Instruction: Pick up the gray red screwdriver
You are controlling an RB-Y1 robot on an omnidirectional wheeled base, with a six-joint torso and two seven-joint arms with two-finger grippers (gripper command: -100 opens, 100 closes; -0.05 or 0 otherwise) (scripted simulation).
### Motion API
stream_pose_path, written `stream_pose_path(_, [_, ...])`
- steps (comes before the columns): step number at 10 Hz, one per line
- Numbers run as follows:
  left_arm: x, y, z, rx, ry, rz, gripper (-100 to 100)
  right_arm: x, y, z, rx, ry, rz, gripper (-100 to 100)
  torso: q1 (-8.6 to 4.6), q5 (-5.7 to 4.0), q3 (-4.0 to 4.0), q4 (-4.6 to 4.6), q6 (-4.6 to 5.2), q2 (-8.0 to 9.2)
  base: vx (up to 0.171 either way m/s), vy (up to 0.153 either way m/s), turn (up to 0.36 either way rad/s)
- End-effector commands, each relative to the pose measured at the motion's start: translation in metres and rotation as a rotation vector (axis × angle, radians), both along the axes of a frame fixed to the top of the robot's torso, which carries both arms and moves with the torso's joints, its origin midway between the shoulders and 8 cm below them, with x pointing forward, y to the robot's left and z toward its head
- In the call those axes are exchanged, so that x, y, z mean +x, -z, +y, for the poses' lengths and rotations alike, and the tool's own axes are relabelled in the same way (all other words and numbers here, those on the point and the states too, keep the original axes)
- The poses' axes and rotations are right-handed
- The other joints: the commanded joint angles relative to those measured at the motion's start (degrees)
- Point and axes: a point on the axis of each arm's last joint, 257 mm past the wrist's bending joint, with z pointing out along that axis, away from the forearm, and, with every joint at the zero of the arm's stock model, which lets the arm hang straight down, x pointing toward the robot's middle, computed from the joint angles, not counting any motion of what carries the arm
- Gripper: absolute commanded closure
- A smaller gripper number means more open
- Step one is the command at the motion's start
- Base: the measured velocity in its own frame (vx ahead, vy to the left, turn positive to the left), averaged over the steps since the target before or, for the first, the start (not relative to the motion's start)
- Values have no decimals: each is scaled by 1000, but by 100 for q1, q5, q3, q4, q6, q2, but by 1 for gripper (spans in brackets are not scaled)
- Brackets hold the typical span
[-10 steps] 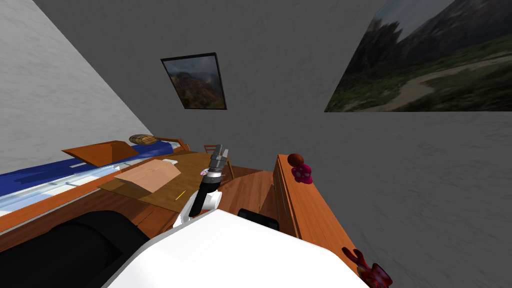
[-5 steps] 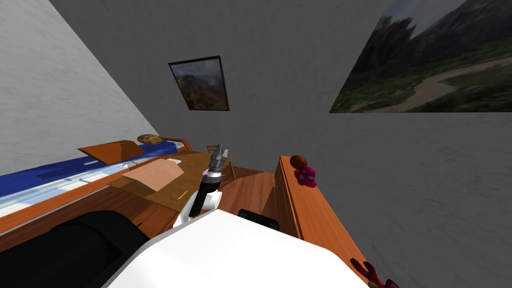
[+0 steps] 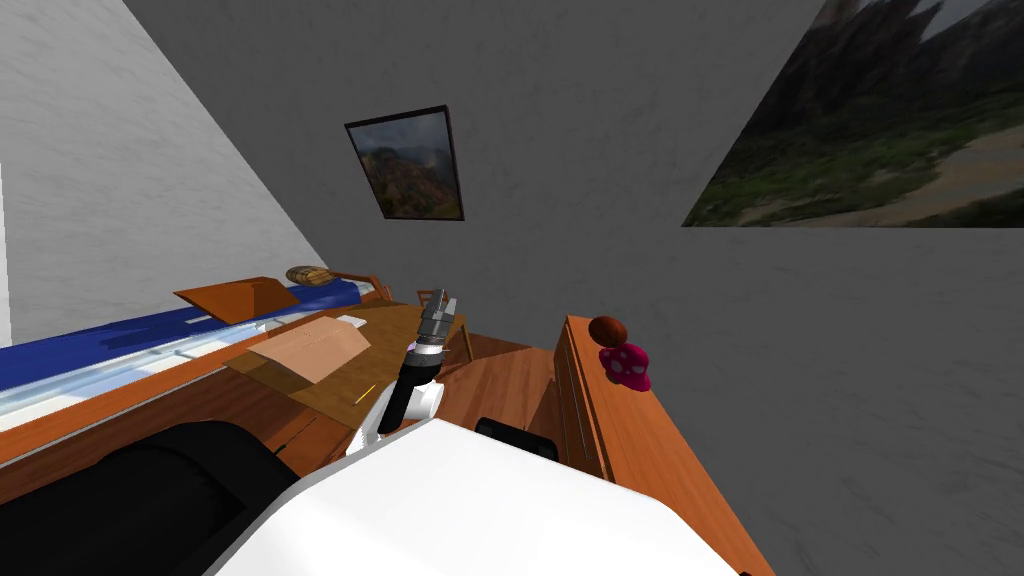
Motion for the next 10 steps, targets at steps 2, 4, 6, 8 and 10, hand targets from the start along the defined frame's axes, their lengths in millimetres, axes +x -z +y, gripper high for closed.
stream_pose_path(2, [0,0,0,0,0,0,0,-26,2,-3,1,19,-1,100,-6,-2,-1,-1,-1,-3,70,28,75])
stream_pose_path(4, [0,0,0,0,0,0,0,-50,1,-6,1,33,2,100,-13,-1,5,3,-1,8,44,21,52])
stream_pose_path(6, [0,0,0,0,0,0,0,-73,-1,-9,1,51,-1,100,-1,-5,-2,2,-4,-7,85,41,113])
stream_pose_path(8, [0,0,0,0,0,0,0,-113,-7,-15,1,78,-4,100,-8,-4,-1,3,-2,-6,109,29,129])
stream_pose_path(10, [0,0,0,0,0,0,0,-140,-11,-16,0,98,-2,100,-5,-6,-5,3,-3,-13,99,39,82])
